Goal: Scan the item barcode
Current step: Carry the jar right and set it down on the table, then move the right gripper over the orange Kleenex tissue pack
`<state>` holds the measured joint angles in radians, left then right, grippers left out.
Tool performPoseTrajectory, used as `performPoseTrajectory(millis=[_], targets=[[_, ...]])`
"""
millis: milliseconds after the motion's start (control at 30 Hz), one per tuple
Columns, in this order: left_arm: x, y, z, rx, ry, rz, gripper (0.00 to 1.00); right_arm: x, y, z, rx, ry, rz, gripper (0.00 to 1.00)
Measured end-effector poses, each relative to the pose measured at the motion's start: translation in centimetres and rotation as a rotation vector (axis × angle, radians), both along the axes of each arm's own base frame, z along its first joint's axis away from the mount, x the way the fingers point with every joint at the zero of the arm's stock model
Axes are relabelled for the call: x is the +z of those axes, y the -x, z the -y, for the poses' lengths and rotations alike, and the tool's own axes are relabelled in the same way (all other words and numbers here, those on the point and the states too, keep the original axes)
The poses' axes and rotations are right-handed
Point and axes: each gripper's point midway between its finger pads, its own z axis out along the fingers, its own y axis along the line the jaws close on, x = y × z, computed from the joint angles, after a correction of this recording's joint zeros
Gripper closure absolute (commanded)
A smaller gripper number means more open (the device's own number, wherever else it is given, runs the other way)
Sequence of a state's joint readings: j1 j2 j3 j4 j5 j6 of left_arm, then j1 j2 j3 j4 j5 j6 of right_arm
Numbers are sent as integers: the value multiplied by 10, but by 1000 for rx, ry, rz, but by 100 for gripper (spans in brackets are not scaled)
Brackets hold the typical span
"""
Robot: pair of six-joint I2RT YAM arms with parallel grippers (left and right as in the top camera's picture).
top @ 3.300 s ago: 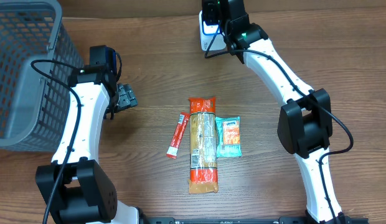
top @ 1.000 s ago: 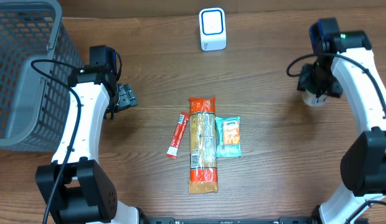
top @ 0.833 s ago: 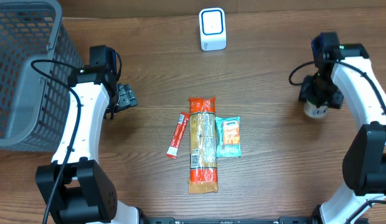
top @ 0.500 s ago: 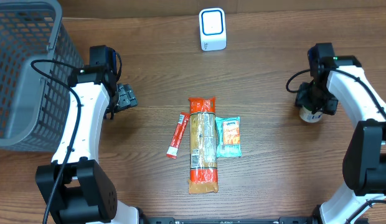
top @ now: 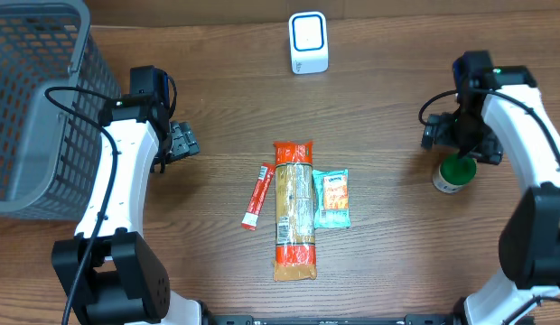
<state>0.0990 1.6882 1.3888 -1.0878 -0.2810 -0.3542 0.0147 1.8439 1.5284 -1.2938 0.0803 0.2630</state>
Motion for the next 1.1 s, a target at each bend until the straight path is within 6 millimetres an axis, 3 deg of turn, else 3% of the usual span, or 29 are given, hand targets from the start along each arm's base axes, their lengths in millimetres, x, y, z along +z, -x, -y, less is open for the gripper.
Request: performPoseTrajectory(millis=[167,333,767,1100], targets=[[0,0,0,0,0,0,0,33,7,-36,110,-208,61,0],[0,0,0,0,0,0,0,40,13,-63,180,-354,66,0],[0,0,0,0,0,0,0,-16,41,-113,310,-440,-1,0],[0,0,0,0,0,0,0,-41,49,-125,337,-471,8,0]])
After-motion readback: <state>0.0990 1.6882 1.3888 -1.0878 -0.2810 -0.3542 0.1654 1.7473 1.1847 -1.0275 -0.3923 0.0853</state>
